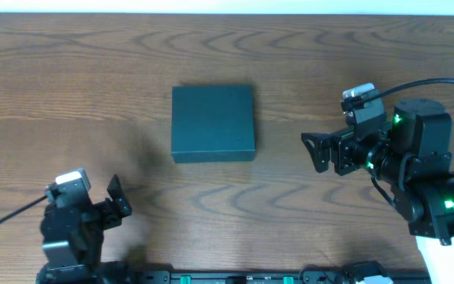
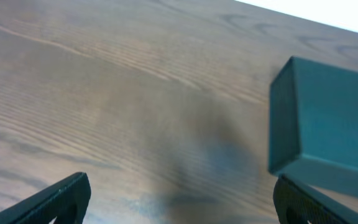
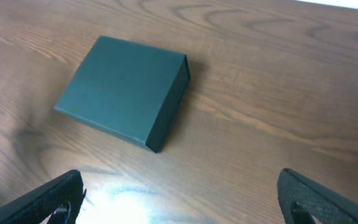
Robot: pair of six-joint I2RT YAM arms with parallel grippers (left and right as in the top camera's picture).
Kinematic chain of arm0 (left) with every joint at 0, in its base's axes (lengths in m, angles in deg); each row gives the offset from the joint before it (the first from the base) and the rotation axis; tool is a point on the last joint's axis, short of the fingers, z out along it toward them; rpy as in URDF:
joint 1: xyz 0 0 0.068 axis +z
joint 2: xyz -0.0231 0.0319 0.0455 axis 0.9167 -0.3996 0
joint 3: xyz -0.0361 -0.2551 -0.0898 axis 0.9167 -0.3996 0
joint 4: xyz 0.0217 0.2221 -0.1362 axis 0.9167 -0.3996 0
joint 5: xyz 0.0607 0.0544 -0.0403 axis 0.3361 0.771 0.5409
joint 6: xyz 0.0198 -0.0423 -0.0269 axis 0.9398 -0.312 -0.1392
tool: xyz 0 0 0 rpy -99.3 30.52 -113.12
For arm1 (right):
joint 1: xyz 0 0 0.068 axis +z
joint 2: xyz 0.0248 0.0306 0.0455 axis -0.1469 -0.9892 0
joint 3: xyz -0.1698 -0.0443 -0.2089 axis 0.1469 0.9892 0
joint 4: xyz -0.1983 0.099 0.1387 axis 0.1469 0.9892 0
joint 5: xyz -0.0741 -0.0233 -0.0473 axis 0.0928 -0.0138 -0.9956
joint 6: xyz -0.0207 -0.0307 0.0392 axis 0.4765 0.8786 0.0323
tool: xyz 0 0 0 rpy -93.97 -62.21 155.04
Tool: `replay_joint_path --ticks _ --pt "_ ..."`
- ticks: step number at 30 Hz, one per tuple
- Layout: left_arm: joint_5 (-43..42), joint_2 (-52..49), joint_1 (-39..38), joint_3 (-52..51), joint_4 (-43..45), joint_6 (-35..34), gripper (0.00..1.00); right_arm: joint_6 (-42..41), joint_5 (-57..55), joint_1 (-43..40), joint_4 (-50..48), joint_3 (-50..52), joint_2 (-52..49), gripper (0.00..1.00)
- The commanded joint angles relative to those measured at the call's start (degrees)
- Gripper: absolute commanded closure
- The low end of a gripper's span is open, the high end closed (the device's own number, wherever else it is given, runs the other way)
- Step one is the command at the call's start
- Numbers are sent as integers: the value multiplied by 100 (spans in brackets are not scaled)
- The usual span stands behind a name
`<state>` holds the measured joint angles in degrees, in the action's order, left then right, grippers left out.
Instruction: Pack container
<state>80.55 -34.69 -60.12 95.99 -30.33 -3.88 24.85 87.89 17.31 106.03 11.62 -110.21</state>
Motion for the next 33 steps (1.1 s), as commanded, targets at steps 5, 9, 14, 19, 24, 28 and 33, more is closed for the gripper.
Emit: replay_joint_path --ticks 5,9,14,19,24,28,33 --pt "87 791 13 -1366 876 9 5 46 -20 -31 9 -72 13 1" --pt "31 1086 13 -1679 901 -74 5 46 -20 -31 9 -72 13 1" --pt "31 1309 13 -1969 909 -74 5 46 -20 -31 9 -72 13 1" --pt "31 1462 7 -2118 944 -70 5 48 -20 -31 9 -72 13 1" --pt "31 1462 2 -2118 944 -70 5 46 -20 -31 9 -72 13 1" --pt "35 1460 2 -2118 940 -70 5 46 -20 -31 9 -72 13 1" --pt "35 1460 2 -2118 942 -70 5 46 -20 -31 9 -72 13 1"
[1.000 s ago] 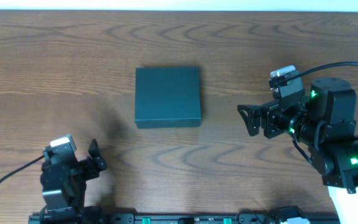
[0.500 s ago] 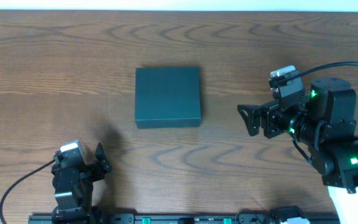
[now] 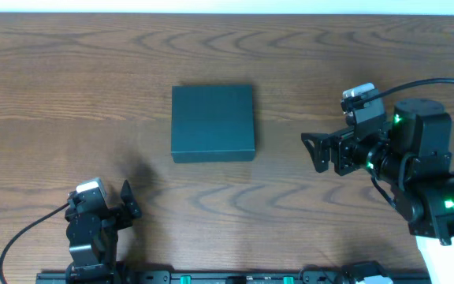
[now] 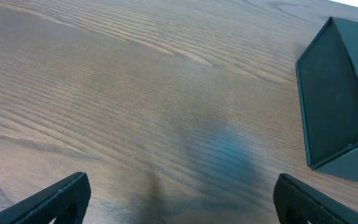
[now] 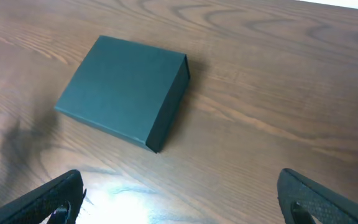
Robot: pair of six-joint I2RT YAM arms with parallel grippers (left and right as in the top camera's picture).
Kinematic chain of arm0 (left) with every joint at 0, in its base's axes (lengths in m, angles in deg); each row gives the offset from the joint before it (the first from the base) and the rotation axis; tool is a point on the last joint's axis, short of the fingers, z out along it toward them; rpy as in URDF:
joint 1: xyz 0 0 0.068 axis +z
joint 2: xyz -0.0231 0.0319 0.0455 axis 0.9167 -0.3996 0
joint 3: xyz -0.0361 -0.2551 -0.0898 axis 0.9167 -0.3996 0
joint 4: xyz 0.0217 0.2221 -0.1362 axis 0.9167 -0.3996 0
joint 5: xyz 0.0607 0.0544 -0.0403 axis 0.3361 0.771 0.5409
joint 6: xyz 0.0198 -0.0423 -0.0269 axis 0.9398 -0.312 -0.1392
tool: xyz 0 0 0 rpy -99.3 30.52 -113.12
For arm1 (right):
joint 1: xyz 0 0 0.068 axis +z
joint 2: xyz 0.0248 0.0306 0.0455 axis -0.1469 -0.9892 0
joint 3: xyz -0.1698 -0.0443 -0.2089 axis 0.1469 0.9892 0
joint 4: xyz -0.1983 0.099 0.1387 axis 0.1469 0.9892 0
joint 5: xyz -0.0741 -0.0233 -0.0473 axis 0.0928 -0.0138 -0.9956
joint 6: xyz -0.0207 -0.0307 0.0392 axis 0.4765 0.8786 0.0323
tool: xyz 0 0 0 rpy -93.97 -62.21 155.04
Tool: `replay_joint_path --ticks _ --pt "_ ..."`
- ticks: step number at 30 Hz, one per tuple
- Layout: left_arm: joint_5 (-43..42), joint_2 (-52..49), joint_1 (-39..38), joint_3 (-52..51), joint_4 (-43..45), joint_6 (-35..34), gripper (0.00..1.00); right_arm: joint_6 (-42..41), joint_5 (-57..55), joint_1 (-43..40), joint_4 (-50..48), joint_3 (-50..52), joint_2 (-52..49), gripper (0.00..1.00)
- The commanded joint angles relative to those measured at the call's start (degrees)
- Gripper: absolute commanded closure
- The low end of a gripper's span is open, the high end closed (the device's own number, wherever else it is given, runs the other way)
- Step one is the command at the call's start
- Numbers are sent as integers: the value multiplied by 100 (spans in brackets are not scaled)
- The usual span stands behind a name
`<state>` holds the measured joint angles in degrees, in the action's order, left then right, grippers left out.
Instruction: Pack container
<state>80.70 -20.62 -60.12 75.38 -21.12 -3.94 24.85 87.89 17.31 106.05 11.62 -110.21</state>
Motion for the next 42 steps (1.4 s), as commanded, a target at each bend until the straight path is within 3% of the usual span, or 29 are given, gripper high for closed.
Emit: replay_joint_path --ticks 1,24,29,34,42 --pt "20 52 2 -57 22 -63 5 46 -20 -31 7 -72 13 1" --pt "20 52 2 -57 20 -63 5 55 -24 55 15 -68 133 1" --pt "20 52 2 -57 20 -63 5 734 -778 55 107 122 603 1" --pt "20 52 2 -57 20 -63 5 1303 -925 55 -599 1528 1639 1" --pt "20 52 2 -57 22 -63 5 1309 -914 68 -1725 4275 3792 1"
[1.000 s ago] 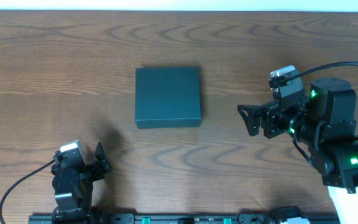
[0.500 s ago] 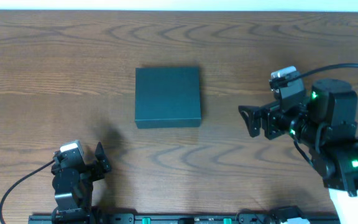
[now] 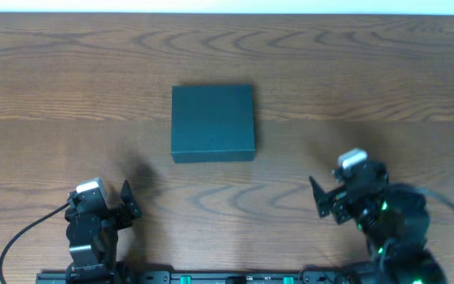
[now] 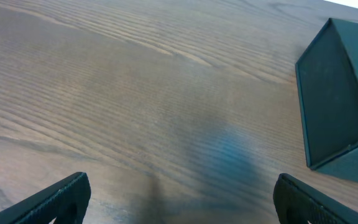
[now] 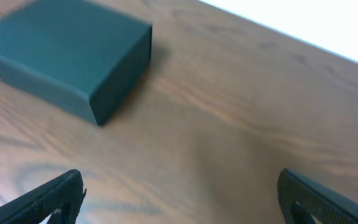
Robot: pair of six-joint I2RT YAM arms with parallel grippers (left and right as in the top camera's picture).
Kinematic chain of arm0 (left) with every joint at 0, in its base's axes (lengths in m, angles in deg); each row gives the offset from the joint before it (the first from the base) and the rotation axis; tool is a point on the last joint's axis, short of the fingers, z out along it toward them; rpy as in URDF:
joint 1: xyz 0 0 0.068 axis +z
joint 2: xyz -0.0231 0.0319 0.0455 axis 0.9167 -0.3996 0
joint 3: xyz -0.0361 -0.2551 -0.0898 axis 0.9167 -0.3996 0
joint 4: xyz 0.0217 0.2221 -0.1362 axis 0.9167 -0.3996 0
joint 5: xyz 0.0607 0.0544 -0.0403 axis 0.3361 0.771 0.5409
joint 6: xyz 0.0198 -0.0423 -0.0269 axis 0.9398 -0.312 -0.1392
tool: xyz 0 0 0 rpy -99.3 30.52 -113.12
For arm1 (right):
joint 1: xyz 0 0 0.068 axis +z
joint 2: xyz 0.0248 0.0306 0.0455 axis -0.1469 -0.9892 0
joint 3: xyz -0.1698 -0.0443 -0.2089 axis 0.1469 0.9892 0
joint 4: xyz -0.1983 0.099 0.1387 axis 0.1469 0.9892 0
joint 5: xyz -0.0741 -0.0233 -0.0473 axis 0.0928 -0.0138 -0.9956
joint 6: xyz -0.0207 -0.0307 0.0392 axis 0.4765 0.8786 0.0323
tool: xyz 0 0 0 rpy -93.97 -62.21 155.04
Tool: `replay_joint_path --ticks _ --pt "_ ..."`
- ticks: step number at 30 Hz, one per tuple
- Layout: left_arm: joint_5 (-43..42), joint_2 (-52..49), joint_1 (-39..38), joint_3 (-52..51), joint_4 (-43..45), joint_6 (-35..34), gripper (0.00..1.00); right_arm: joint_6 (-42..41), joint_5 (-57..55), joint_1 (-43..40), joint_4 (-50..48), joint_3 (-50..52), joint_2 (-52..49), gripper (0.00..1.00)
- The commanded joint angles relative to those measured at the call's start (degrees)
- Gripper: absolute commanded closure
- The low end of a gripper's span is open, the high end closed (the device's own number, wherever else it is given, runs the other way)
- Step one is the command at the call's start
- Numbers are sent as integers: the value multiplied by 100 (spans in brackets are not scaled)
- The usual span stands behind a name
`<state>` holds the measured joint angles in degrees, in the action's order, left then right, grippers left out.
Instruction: Pack container
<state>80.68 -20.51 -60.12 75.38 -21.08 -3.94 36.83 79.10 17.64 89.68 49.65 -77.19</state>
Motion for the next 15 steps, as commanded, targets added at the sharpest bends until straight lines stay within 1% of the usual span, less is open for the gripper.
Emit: replay_joint_path --ticks 1,9,15 --pt "22 42 2 -57 17 -63 5 111 -35 33 -103 647 693 1" --pt "22 42 2 -57 17 -63 5 59 -33 33 -98 1604 2138 1" --pt "22 42 2 -57 17 -63 5 -190 -11 37 -98 1947 2415 1"
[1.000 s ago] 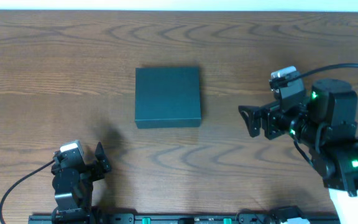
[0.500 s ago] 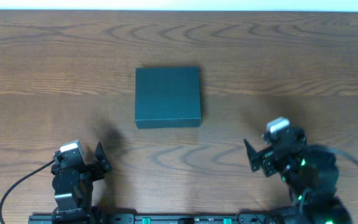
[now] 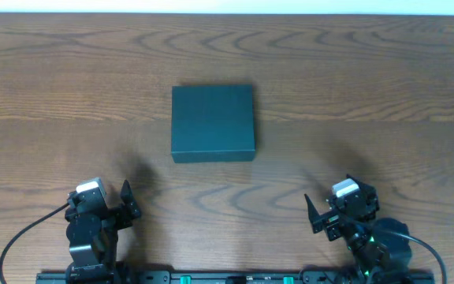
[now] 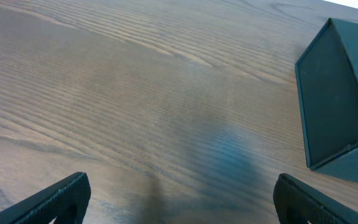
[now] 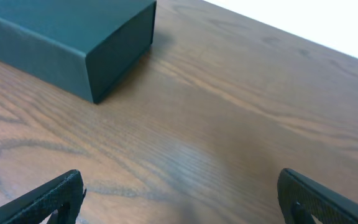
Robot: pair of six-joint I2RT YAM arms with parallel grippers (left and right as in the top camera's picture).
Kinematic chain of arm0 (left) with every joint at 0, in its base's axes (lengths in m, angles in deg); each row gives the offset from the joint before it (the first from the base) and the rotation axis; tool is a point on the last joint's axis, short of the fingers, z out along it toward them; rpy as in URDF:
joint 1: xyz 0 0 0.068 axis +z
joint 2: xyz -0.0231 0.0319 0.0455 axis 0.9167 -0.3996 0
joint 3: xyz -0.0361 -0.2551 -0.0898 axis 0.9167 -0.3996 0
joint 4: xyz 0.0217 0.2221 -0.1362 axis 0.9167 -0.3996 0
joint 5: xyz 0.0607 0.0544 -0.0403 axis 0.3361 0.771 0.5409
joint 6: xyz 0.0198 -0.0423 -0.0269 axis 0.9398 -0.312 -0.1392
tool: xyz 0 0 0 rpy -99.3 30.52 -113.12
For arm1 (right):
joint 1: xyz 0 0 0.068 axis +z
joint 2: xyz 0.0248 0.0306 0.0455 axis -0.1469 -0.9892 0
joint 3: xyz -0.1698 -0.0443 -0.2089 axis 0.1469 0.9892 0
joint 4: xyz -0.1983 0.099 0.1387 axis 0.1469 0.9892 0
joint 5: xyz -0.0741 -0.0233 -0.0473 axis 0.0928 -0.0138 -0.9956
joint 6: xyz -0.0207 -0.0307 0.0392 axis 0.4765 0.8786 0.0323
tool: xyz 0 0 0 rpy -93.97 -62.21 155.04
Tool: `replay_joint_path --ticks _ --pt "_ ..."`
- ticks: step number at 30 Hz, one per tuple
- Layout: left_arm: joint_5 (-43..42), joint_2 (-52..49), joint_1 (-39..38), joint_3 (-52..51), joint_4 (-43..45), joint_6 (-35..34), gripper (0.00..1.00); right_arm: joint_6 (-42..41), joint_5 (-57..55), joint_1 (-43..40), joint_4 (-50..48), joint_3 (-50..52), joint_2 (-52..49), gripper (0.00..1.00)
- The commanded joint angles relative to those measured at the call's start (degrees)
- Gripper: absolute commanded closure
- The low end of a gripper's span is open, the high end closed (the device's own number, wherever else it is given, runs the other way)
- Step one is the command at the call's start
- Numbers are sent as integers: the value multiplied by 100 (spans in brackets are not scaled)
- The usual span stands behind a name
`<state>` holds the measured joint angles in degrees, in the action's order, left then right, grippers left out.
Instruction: Pack container
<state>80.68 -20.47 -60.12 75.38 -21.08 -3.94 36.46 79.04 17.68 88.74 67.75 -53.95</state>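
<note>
A closed dark green box point(image 3: 213, 123) lies flat in the middle of the wooden table; its side shows at the right of the left wrist view point(image 4: 337, 99) and at the top left of the right wrist view point(image 5: 61, 37). My left gripper point(image 3: 124, 203) sits open near the front left edge, with nothing between its fingers point(image 4: 55, 199). At the front right, my right gripper point(image 3: 315, 214) is open and empty too, fingers point(image 5: 48, 199) spread wide. Both are well short of the box.
Bare wood-grain table point(image 3: 369, 79) surrounds the box on all sides. A black rail point(image 3: 227, 278) runs along the front edge between the two arm bases.
My right arm has drawn a little further back and lower toward the front edge. The left arm and the box are unchanged.
At first my right arm was held out at mid-right, level with the box, and my left arm at the front left. Then the left arm had pulled back to the front edge. Later the right arm had also come back to the front right, where it now sits.
</note>
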Motion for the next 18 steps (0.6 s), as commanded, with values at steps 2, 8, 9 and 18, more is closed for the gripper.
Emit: replay_joint_path --ticks 2,8,9,18 --pt "22 37 2 -57 15 -63 5 -153 4 59 -7 243 131 1" --pt "22 37 2 -57 15 -63 5 -153 28 284 -4 376 138 1" --pt "22 37 2 -57 15 -63 5 -151 24 310 -4 378 138 1" --pt "22 37 2 -57 15 -63 5 -151 24 258 -4 378 136 1"
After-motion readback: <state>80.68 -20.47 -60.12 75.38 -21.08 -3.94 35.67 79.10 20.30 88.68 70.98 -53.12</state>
